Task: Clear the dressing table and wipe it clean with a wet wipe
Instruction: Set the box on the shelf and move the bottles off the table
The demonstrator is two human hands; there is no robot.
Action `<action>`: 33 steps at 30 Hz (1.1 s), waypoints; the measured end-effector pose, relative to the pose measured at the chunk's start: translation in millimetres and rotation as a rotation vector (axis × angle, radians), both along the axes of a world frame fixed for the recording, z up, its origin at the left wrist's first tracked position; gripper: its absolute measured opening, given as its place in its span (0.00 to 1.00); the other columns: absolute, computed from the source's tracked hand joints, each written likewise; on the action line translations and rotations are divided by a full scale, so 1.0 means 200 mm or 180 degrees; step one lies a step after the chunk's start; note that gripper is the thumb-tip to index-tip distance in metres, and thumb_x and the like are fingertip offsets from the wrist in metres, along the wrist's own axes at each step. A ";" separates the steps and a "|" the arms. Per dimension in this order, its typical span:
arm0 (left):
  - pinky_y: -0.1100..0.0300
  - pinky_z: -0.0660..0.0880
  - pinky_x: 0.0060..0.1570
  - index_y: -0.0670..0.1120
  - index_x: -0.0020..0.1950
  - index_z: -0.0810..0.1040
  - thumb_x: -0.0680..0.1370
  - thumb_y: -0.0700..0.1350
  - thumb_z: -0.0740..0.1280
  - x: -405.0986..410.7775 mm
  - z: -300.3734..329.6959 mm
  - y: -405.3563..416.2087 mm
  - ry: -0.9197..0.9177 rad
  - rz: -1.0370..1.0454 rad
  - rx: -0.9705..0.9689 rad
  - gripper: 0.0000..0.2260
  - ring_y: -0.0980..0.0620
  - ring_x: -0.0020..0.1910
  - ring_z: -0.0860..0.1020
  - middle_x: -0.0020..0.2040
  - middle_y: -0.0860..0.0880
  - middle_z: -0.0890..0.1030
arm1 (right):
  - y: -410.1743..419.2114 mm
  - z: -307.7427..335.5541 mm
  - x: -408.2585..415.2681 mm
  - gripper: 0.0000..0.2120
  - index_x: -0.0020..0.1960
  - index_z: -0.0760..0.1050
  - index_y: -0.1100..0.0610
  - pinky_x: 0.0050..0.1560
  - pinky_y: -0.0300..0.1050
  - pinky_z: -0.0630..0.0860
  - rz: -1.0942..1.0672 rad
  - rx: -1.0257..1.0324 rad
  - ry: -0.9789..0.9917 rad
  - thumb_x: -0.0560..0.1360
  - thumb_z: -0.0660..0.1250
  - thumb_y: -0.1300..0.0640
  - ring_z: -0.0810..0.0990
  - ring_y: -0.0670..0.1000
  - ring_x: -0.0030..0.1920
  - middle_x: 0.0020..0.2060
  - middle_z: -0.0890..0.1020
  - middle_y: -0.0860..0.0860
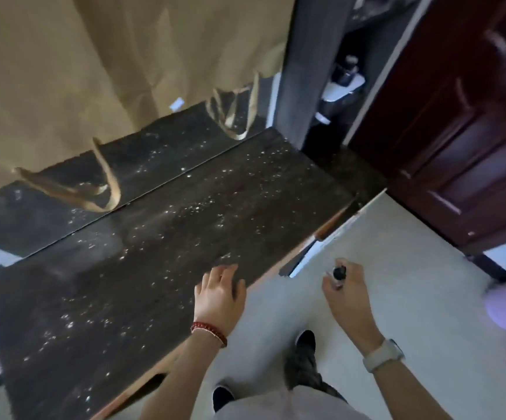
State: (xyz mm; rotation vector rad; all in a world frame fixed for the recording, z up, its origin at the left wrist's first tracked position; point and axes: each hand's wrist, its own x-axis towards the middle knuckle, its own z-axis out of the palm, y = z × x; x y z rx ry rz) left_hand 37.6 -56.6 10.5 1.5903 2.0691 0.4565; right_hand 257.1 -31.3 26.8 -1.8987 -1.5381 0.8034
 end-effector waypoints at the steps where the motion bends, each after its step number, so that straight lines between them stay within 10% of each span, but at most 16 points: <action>1: 0.50 0.64 0.60 0.48 0.65 0.71 0.77 0.48 0.61 0.12 0.01 0.09 0.0026 -0.0230 -0.0003 0.17 0.45 0.63 0.69 0.64 0.47 0.73 | 0.01 -0.01 0.11 0.08 0.51 0.69 0.60 0.44 0.45 0.68 -0.0141 0.0041 0.0003 0.73 0.65 0.65 0.69 0.51 0.41 0.45 0.67 0.53; 14: 0.48 0.56 0.69 0.49 0.68 0.66 0.79 0.51 0.54 1.33 0.08 0.92 0.0427 -0.1485 -0.0264 0.18 0.48 0.68 0.63 0.69 0.48 0.66 | 0.42 -0.01 1.25 0.17 0.62 0.69 0.61 0.50 0.41 0.71 -0.0472 -0.0130 -0.0224 0.74 0.65 0.62 0.75 0.56 0.53 0.57 0.71 0.56; 33: 0.47 0.64 0.63 0.46 0.64 0.72 0.76 0.50 0.59 1.72 0.07 2.22 0.0380 -0.0914 0.0465 0.18 0.44 0.63 0.69 0.64 0.45 0.72 | 1.96 0.10 1.57 0.17 0.64 0.67 0.57 0.48 0.35 0.69 0.0569 -0.0172 -0.0168 0.76 0.64 0.58 0.72 0.46 0.46 0.55 0.70 0.52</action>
